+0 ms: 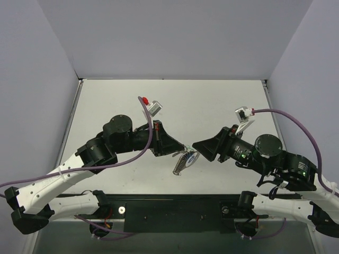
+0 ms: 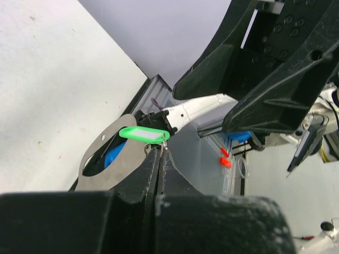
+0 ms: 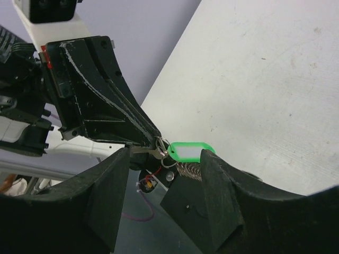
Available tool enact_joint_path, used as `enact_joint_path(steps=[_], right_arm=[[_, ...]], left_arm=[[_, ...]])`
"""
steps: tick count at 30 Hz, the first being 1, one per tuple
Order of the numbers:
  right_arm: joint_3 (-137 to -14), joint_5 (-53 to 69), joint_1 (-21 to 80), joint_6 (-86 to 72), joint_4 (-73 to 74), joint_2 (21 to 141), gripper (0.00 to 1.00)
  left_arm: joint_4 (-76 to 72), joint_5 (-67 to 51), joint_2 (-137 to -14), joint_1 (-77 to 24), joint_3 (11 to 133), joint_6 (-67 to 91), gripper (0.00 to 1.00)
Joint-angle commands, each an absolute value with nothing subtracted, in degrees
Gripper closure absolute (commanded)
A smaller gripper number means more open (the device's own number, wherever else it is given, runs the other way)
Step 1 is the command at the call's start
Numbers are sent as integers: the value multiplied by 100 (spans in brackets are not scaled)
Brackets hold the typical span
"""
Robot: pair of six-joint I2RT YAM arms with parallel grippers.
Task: Remove the keys from the keyring
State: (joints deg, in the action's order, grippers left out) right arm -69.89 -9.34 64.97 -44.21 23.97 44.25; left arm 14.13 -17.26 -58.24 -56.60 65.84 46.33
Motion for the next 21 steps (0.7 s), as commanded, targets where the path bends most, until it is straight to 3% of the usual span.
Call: enact_joint_path(steps=[1,7,21], right_arm=[[-7260,-431,6530,-3736,2347,4298,48],[-7286,288,6530,-3481,2277,4412,59],[-7154,1458,6539,-3375,1890,4702,62]], left_arm=[[2266,-2433,-5897,-5687,7294,4088,100],[2654,-3032,-5933,-5687,7523,3876,100],[2689,-3463,-5889,-5687,7664,3577,100]])
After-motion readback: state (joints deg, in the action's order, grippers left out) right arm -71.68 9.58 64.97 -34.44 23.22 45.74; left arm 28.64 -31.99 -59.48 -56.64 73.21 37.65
